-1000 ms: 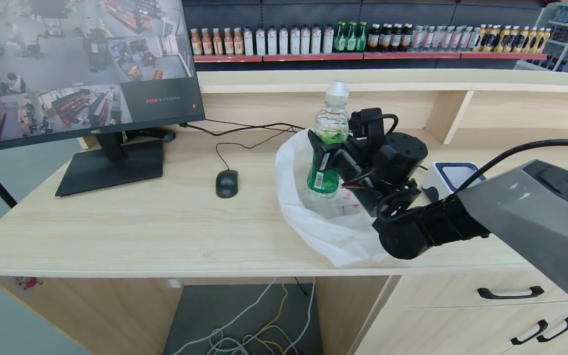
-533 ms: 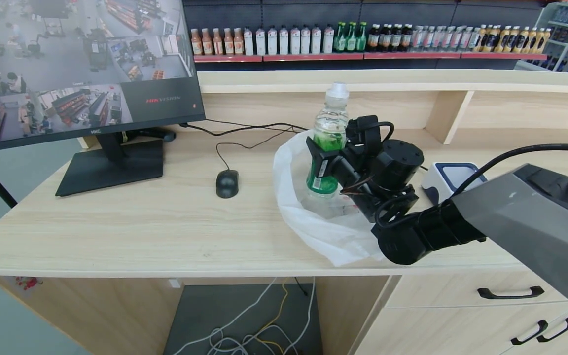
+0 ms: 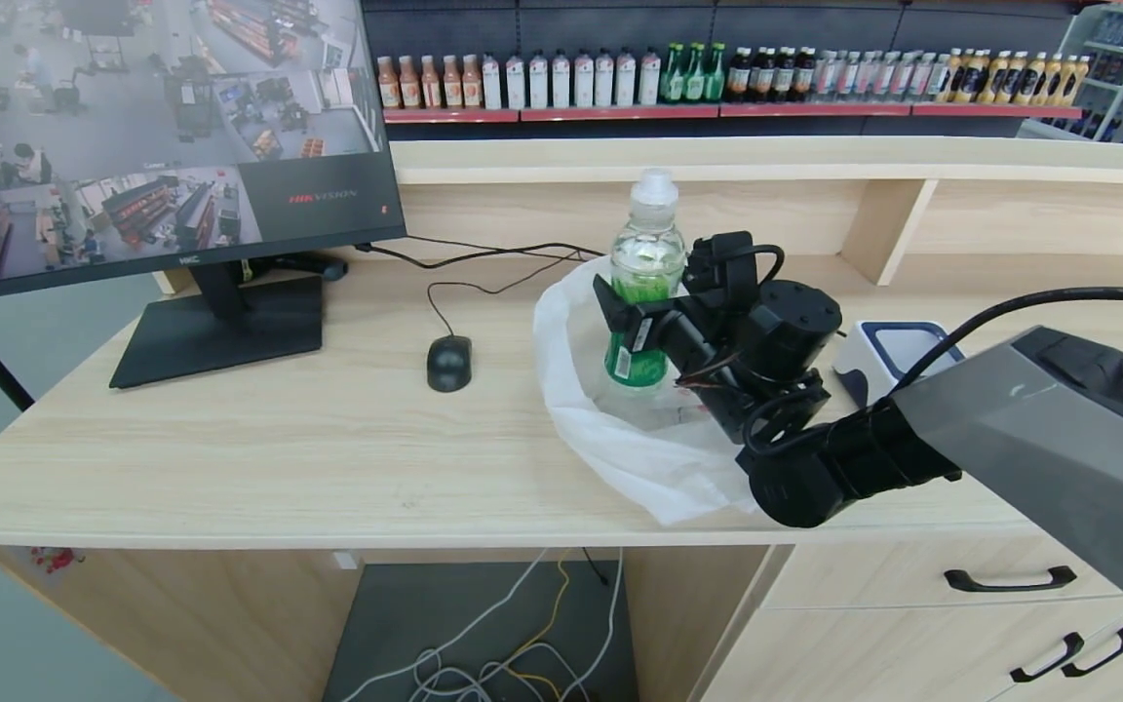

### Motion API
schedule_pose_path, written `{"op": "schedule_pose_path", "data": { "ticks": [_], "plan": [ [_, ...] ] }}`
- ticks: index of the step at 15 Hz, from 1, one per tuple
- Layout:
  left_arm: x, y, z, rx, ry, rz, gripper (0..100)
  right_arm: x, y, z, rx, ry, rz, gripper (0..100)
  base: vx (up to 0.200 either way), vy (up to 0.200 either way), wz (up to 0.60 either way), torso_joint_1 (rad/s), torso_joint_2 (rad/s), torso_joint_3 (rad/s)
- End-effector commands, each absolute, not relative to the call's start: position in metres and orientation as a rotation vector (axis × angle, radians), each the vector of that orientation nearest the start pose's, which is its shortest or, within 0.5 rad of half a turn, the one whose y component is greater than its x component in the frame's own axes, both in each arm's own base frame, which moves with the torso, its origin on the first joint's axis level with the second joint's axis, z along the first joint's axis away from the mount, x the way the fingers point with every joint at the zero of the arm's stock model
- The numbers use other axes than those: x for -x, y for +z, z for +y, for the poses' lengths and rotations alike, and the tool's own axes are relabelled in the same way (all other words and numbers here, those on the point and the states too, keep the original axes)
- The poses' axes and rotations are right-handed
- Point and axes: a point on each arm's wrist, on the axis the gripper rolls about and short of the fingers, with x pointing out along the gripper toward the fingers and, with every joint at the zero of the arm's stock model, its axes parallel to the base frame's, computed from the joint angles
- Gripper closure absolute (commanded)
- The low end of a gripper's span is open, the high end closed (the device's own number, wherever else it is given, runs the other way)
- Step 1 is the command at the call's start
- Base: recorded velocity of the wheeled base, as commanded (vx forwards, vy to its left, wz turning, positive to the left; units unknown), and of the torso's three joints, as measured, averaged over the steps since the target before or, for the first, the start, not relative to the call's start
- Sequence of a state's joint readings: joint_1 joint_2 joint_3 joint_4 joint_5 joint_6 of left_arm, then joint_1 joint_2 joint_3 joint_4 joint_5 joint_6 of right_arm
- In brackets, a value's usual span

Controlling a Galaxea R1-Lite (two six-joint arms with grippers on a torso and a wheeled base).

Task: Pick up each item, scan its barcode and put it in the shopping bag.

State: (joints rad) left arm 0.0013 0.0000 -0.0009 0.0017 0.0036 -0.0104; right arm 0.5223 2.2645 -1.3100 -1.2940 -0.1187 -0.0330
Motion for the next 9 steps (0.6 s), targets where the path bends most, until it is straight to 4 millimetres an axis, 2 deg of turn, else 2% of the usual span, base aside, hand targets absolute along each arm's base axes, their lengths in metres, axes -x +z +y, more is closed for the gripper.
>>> {"op": "schedule_pose_path", "data": {
  "ticks": [1, 5, 9],
  "plan": [
    [0.023, 0.076, 0.000, 0.011, 0.006, 0.000, 0, -0.391, 0.169, 0.222, -0.079, 0.395, -0.344, 0, 0.000, 0.000, 0.00, 0.000, 0.00, 0.000],
    [0.023, 0.075, 0.000, 0.011, 0.005, 0.002, 0, -0.384, 0.186, 0.218, -0.092, 0.392, -0.385, 0, 0.000, 0.000, 0.00, 0.000, 0.00, 0.000],
    [0.023, 0.075, 0.000, 0.009, 0.005, 0.002, 0, -0.371, 0.192, 0.211, -0.089, 0.394, -0.373, 0, 0.000, 0.000, 0.00, 0.000, 0.00, 0.000]
  ]
}}
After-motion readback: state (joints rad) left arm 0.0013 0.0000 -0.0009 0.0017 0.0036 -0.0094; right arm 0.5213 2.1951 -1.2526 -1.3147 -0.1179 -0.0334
